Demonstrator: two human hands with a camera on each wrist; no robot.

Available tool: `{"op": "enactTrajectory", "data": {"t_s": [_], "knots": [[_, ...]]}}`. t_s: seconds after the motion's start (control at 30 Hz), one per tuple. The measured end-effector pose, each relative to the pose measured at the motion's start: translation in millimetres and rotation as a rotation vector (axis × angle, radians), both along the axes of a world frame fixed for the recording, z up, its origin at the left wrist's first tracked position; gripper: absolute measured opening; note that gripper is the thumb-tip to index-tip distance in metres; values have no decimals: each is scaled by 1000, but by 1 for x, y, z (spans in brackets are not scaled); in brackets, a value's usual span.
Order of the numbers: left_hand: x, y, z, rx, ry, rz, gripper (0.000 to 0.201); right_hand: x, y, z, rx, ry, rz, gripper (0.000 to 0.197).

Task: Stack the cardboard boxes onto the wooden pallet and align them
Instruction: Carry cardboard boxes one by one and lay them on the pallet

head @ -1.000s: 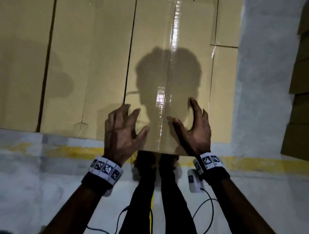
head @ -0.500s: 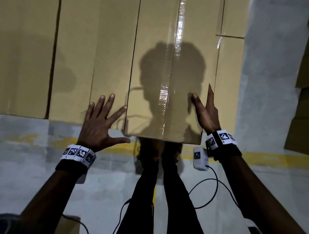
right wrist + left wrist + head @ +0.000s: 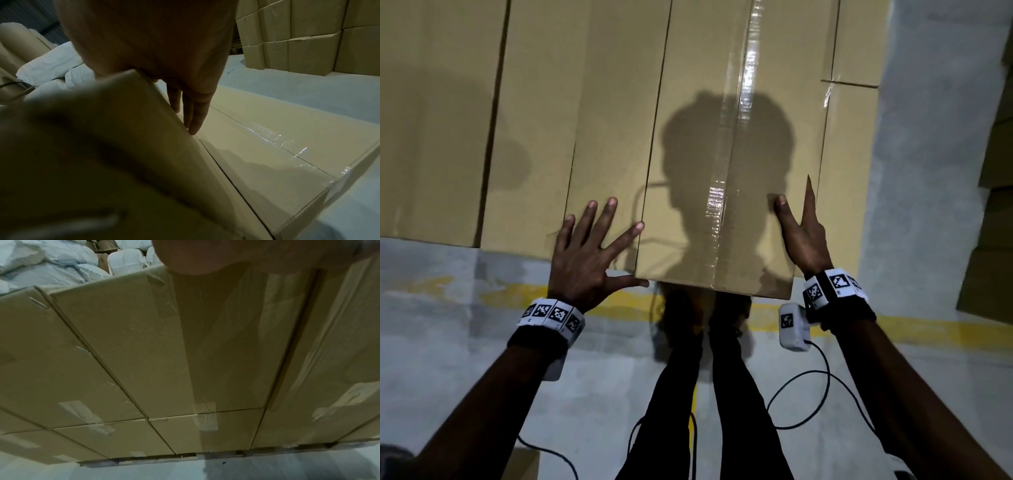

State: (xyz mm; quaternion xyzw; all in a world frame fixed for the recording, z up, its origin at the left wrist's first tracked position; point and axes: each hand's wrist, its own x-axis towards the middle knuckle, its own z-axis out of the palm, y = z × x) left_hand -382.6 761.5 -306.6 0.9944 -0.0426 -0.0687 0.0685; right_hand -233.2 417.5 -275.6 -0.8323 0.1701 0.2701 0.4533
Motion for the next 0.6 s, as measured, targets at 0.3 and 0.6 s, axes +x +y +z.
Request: {"op": "enactTrajectory", "data": {"t_s": [0.3, 0.6], "knots": [[1, 0, -1, 8, -25, -2, 94, 5, 0, -3, -34, -25, 7, 73], [4, 3, -2, 39, -56, -31, 92, 6, 1, -6, -28, -44, 1, 73]]}}
